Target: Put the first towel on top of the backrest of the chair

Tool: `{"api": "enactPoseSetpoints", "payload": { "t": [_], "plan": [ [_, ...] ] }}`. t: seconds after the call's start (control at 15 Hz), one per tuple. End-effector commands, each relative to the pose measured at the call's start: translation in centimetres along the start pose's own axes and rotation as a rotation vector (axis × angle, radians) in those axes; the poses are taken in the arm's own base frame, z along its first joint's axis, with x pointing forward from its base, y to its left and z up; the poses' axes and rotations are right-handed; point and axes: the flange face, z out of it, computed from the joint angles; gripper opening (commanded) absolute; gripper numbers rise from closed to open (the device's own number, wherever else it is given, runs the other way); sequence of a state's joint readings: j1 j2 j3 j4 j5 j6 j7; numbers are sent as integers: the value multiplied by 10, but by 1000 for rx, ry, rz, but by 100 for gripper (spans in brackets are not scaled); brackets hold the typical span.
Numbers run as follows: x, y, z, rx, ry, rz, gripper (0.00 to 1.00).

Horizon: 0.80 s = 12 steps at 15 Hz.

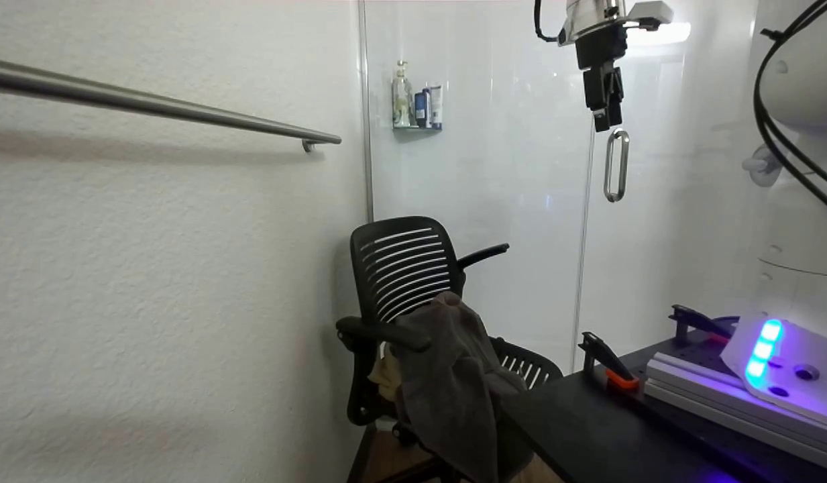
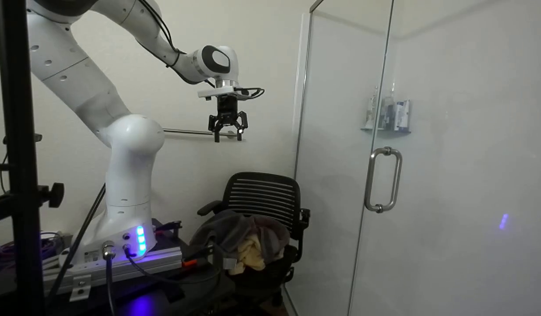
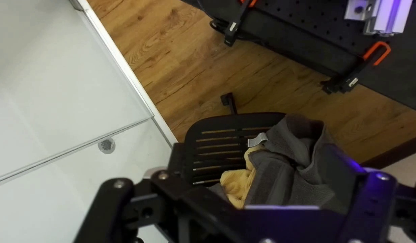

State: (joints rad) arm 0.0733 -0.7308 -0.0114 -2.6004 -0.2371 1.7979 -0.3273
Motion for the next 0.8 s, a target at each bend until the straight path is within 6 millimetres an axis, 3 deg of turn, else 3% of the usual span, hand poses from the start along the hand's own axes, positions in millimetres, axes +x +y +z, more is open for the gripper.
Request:
{"api": "enactPoseSetpoints", "payload": {
  "t": [0.0,0.13,0.4,0.6,0.73],
  "plan": [
    [7,8,7,22,-32,36,100],
    [33,-1,45,89,-129,-25,100],
    [75,-54,109,164,-262,-163,100],
    [99,-91,131,223,-310,-245,100],
    [112,-99,134,290,-302,-210,100]
  ]
}}
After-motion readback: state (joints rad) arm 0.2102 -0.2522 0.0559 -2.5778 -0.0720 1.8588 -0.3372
